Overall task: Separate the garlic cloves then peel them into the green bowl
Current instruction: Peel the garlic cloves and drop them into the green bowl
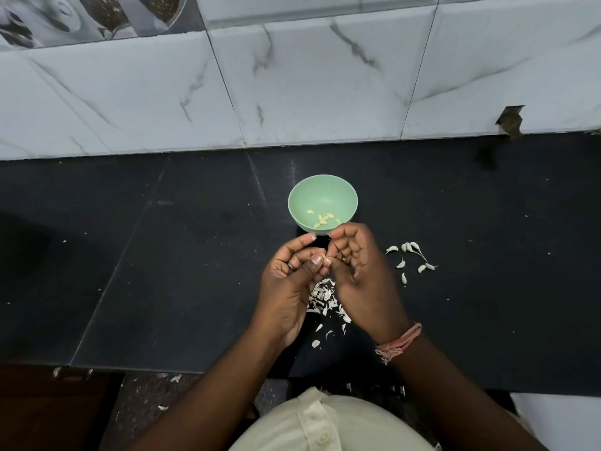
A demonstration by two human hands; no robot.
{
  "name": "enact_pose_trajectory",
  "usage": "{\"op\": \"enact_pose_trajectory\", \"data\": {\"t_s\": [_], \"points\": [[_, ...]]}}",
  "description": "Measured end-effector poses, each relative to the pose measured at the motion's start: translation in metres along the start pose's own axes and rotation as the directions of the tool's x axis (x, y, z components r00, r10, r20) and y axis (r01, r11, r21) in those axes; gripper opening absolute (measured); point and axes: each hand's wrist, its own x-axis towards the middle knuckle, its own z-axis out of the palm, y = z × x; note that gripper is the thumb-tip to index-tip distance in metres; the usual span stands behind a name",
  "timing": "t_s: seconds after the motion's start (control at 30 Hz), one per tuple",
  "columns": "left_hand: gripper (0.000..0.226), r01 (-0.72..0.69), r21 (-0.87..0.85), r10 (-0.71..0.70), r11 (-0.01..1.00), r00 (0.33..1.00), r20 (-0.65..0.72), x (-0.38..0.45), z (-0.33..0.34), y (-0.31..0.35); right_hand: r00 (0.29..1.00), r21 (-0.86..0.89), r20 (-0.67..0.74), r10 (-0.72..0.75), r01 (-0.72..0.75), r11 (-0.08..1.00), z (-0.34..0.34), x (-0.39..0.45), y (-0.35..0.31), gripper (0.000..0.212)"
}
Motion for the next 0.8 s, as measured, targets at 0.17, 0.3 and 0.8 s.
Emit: {"op": "enact_pose_trajectory", "data": {"t_s": [0.17, 0.3, 0.8], "points": [[0.04, 0.009, -0.008, -0.009, 1.0, 0.999, -0.033, 0.002, 0.001, -0.003, 1.0, -0.124, -0.021, -0.013, 0.01, 0.992, 0.001, -0.002, 0.002, 0.041], [0.039, 0.004, -0.03, -0.006, 1.0, 0.998, -0.055, 0.004, 0.001, -0.003, 0.998, -0.161, -0.051, -0.022, 0.014, 0.987, 0.001, -0.001, 0.001, 0.044], [0.027, -0.035, 0.012, 0.036, 0.999, 0.997, -0.061, 0.002, 0.003, 0.0, 0.996, -0.215, -0.04, -0.086, 0.075, 0.974, -0.004, -0.002, -0.008, 0.041]]}}
